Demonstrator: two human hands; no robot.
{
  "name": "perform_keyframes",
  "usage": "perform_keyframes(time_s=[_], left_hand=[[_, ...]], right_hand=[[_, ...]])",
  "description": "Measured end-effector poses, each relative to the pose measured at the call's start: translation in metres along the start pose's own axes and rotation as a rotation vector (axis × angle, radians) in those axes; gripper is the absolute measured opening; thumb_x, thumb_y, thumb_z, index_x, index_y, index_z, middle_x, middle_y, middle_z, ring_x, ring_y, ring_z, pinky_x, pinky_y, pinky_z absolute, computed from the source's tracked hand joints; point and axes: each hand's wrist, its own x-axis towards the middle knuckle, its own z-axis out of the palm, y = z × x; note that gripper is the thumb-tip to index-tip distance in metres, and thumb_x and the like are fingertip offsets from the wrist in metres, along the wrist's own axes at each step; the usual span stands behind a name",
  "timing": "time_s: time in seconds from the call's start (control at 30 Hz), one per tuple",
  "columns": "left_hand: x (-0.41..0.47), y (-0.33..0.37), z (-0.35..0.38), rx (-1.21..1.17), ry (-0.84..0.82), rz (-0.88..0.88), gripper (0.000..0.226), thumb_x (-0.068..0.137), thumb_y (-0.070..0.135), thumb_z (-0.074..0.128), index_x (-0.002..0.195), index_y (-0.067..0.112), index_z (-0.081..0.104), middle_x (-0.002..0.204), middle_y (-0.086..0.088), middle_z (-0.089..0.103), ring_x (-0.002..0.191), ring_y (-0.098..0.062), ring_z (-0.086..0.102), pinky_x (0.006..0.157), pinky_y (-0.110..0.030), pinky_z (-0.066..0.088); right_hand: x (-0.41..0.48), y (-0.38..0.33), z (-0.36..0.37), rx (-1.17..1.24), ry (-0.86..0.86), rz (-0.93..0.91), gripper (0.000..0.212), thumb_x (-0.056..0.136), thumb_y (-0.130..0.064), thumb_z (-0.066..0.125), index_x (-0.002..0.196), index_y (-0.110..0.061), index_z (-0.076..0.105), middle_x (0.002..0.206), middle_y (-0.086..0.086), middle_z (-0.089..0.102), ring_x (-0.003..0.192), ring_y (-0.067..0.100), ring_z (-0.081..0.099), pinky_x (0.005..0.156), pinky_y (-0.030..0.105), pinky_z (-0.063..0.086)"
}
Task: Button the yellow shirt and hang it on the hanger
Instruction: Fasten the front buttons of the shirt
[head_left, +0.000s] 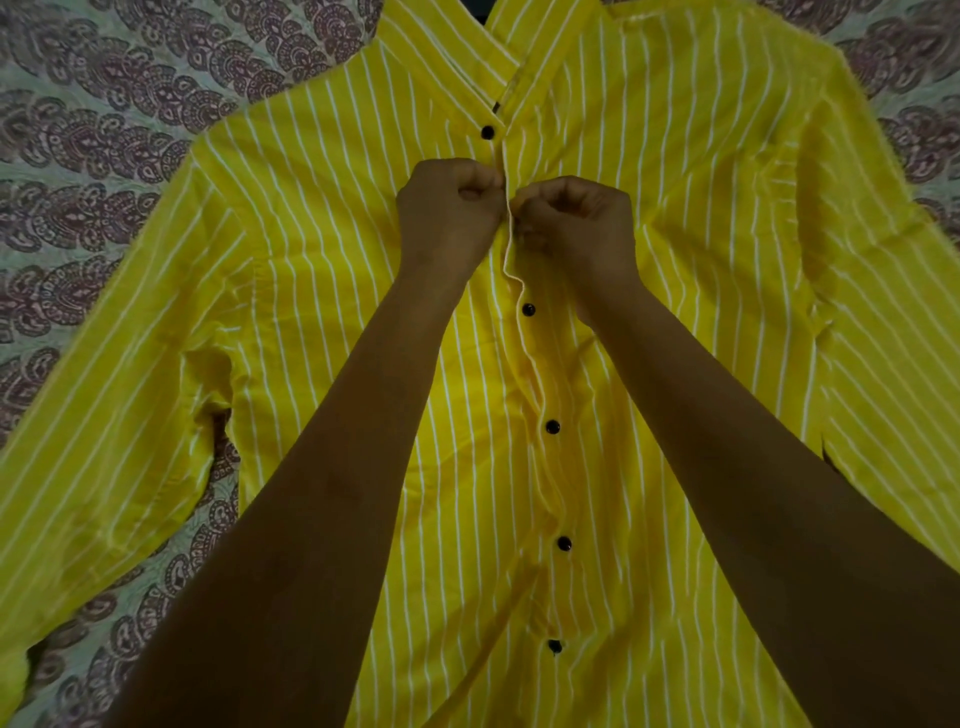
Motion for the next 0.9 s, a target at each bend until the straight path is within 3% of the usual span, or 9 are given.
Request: perform_keyframes(time_s=[0.1, 0.17, 0.33, 0.4, 0.47, 0.67, 0.8, 0.9], left_hand=[[-0.002, 0.0, 0.005, 0.014, -0.013, -0.013, 0.02, 0.082, 0.005, 0.054, 0.09, 0.005, 0.072, 0.087, -0.017, 0.071, 0.086, -0.032, 0.067, 0.07, -0.028, 0.05], [-0.004, -0.001, 0.009, -0.002, -0.032, -0.052, 0.02, 0.083, 0.006, 0.053, 0.087, 0.006, 0.072, 0.086, -0.015, 0.071, 0.078, -0.025, 0.066, 0.06, -0.022, 0.041], [-0.001, -0.006, 0.011, -0.134, -0.018, -0.098, 0.008, 0.079, 0.011, 0.068, 0.085, 0.007, 0.071, 0.066, 0.001, 0.063, 0.06, -0.007, 0.056, 0.06, -0.02, 0.044], [0.002, -0.01, 0.011, -0.141, -0.006, -0.093, 0.008, 0.078, 0.01, 0.07, 0.086, 0.008, 0.07, 0.064, 0.002, 0.061, 0.056, -0.005, 0.054, 0.058, -0.019, 0.042], [0.004, -0.013, 0.012, -0.141, -0.003, -0.088, 0.005, 0.078, 0.01, 0.07, 0.082, 0.011, 0.068, 0.07, -0.003, 0.063, 0.059, -0.01, 0.056, 0.061, -0.023, 0.044], [0.006, -0.022, 0.015, -0.175, 0.021, -0.083, 0.014, 0.08, 0.009, 0.066, 0.072, 0.019, 0.06, 0.062, 0.003, 0.06, 0.058, -0.012, 0.058, 0.063, -0.028, 0.045], [0.006, -0.024, 0.012, -0.201, -0.027, -0.059, 0.018, 0.083, 0.007, 0.062, 0.072, 0.019, 0.057, 0.06, 0.002, 0.056, 0.052, -0.007, 0.052, 0.054, -0.022, 0.039], [0.003, -0.029, 0.008, -0.205, -0.057, 0.028, 0.01, 0.084, 0.003, 0.06, 0.081, 0.012, 0.056, 0.061, 0.003, 0.054, 0.047, 0.002, 0.05, 0.051, -0.019, 0.042]], right_hand=[[-0.001, 0.006, 0.004, -0.065, 0.051, -0.024, 0.009, 0.066, -0.01, 0.061, 0.063, -0.018, 0.065, 0.064, 0.009, 0.065, 0.064, 0.02, 0.062, 0.065, 0.035, 0.051], [-0.004, 0.009, 0.007, -0.144, 0.113, -0.058, 0.012, 0.067, -0.01, 0.064, 0.061, -0.021, 0.062, 0.06, 0.001, 0.064, 0.062, 0.017, 0.064, 0.064, 0.034, 0.053], [-0.006, 0.014, 0.015, -0.198, 0.214, -0.109, 0.008, 0.074, -0.013, 0.069, 0.069, -0.014, 0.063, 0.058, -0.011, 0.06, 0.057, 0.003, 0.061, 0.057, 0.021, 0.049], [-0.006, 0.016, 0.016, -0.207, 0.229, -0.122, 0.007, 0.074, -0.013, 0.071, 0.073, -0.012, 0.064, 0.059, -0.014, 0.059, 0.054, -0.004, 0.057, 0.055, 0.011, 0.044], [-0.005, 0.017, 0.015, -0.207, 0.235, -0.129, 0.007, 0.074, -0.014, 0.072, 0.074, -0.011, 0.066, 0.061, -0.015, 0.059, 0.054, -0.006, 0.057, 0.056, 0.011, 0.045], [-0.003, 0.015, 0.011, -0.214, 0.157, -0.116, 0.01, 0.074, -0.007, 0.068, 0.071, -0.014, 0.062, 0.062, -0.01, 0.06, 0.06, 0.007, 0.061, 0.06, 0.023, 0.05], [0.003, 0.013, 0.002, -0.13, 0.031, -0.014, 0.01, 0.07, -0.012, 0.065, 0.064, -0.019, 0.062, 0.065, 0.005, 0.064, 0.066, 0.018, 0.062, 0.067, 0.034, 0.051], [0.007, 0.002, -0.006, -0.091, -0.09, 0.088, 0.016, 0.079, -0.002, 0.06, 0.067, -0.011, 0.063, 0.062, 0.005, 0.064, 0.061, 0.014, 0.061, 0.064, 0.028, 0.052]])
